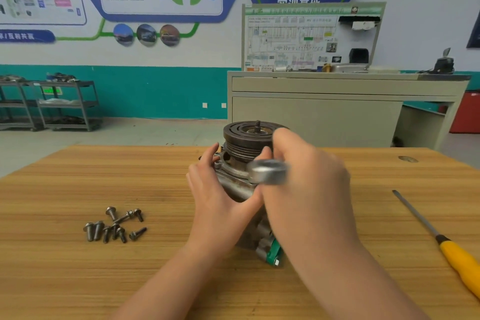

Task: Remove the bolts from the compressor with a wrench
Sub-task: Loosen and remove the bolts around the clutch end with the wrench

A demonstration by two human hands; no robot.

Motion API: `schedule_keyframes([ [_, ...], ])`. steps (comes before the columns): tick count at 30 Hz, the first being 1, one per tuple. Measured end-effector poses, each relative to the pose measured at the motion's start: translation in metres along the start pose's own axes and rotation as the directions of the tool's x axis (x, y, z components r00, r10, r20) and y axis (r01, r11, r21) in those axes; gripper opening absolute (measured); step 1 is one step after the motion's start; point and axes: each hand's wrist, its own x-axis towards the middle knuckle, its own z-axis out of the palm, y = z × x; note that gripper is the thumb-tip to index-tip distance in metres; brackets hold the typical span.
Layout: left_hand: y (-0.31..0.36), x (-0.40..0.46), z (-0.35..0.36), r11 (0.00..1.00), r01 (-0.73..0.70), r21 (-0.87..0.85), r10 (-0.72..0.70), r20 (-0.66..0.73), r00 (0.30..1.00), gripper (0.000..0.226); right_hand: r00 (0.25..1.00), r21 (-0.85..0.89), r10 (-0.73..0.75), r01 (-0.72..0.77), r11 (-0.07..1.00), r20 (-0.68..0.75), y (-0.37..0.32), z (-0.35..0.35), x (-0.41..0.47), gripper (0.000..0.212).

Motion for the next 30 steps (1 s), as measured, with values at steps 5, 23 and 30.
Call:
schedule_keyframes([
  [5, 0.0, 0.0, 0.001, 1.0, 0.009, 0.022, -0.008, -0.042, 0.999, 0.087, 0.984, 0.176, 0.174, -0.176, 0.969, 0.023, 0.004, -0.003, -0.012, 0.028],
  [23, 0.0, 0.0, -0.003, 0.999, 0.005, 0.053, -0.008, 0.04, 0.999, 0.09, 0.863, 0.917, 0.434, -0.361, 0.168, 0.26, 0.081, -0.01, 0.032, 0.045],
  [30, 0.003, -0.001, -0.004, 0.998, 0.018, 0.054, -0.02, 0.049, 0.999, 0.089, 0.97, 0.549, 0.239, -0.18, 0.816, -0.037, 0.053, -0.001, 0.007, 0.04],
])
